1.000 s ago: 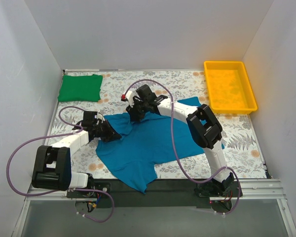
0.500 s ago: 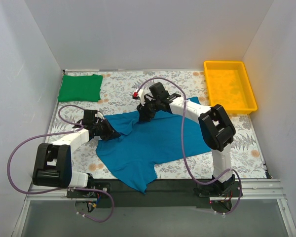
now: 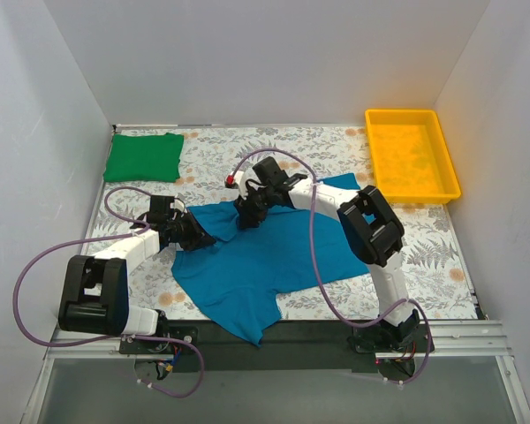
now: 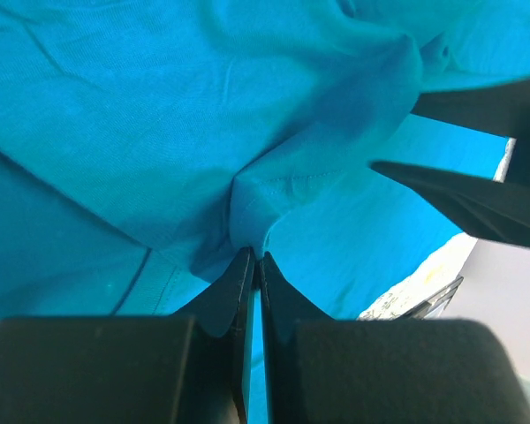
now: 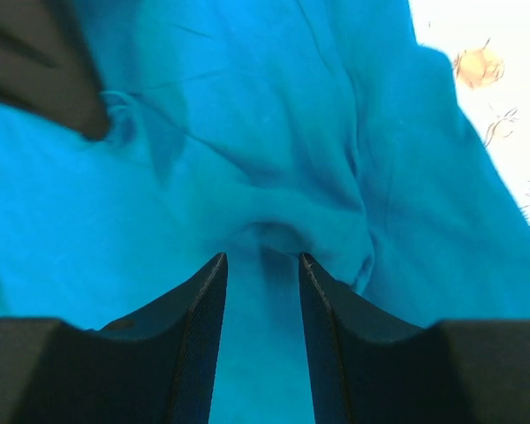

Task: Fold and stack the t-shirts
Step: Fold the tshirt

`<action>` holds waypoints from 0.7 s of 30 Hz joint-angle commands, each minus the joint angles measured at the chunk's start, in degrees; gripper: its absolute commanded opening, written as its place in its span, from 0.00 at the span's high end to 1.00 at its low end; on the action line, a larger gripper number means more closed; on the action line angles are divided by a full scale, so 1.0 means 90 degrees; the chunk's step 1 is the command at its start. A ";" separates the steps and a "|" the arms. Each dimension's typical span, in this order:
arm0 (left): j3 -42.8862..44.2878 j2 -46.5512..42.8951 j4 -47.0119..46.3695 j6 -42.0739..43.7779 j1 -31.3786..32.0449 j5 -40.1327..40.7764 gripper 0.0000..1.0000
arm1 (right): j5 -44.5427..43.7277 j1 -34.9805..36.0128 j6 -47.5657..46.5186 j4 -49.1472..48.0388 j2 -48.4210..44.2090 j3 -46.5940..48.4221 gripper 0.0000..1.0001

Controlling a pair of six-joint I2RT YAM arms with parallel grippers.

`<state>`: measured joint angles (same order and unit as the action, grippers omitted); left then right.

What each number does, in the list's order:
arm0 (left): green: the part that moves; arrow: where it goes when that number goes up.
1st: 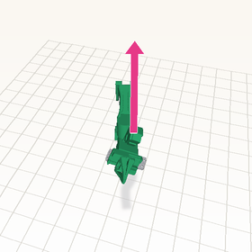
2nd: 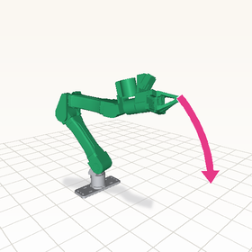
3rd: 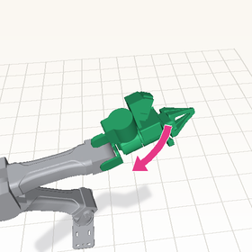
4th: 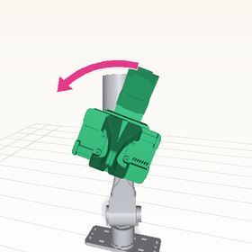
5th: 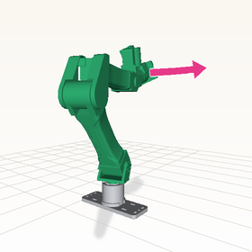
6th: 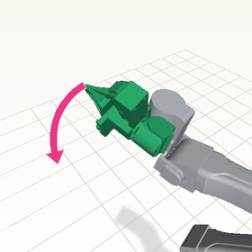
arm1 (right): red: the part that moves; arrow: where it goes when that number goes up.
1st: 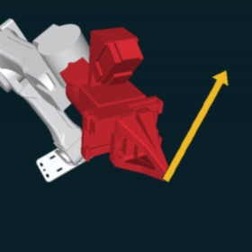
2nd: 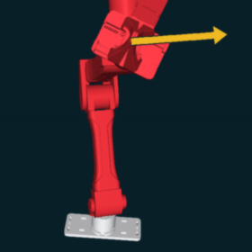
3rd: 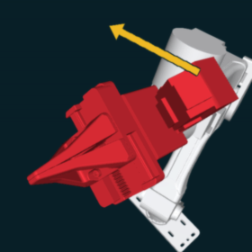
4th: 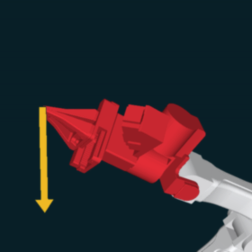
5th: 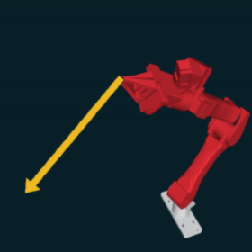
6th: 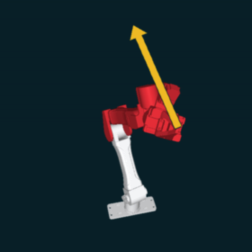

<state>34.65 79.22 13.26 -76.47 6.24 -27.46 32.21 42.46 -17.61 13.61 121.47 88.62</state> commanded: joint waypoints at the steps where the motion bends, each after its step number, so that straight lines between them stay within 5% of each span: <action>1: 0.0163 -0.0013 -0.0106 0.0069 0.0029 0.0005 1.00 | -0.0336 0.0009 0.0413 0.0012 0.0214 0.0388 0.55; 21: 0.0134 -0.0013 -0.0135 0.0059 0.0029 -0.0025 1.00 | 0.0015 0.0038 0.1155 -0.0310 0.0293 0.0261 0.55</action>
<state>34.65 79.24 12.86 -76.47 6.24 -27.49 29.95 42.68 -8.62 13.04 124.46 89.95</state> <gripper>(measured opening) 0.018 0.450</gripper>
